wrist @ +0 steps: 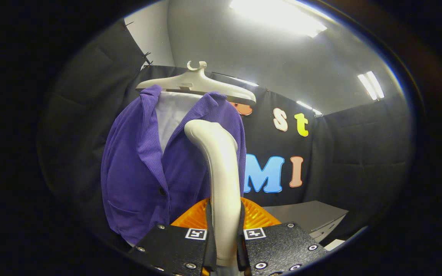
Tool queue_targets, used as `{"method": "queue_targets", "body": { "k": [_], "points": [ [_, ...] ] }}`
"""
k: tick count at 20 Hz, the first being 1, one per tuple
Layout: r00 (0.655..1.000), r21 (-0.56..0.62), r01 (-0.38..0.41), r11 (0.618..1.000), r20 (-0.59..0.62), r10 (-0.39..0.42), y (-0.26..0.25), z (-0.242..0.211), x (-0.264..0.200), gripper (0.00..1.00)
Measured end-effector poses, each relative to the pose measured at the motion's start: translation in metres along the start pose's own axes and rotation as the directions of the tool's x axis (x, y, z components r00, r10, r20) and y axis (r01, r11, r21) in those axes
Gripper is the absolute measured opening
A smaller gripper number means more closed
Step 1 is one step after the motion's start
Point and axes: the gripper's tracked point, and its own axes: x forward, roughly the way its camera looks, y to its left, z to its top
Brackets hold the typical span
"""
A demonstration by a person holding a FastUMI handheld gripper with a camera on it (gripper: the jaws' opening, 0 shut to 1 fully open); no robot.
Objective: Iron the clothes twice with a garment steamer, once on the left side and once on the right side.
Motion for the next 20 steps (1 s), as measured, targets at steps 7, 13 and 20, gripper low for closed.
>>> {"method": "queue_targets", "body": {
  "k": [7,13,20],
  "points": [
    [0.999,-0.050,-0.026,0.998,-0.049,0.023,0.008,-0.041,-0.011,0.20],
    [0.992,-0.108,-0.070,0.992,-0.116,0.058,0.015,-0.089,-0.030,0.20],
    [0.975,-0.144,-0.123,0.982,-0.201,0.092,0.013,-0.141,-0.053,0.20]
  ]
}}
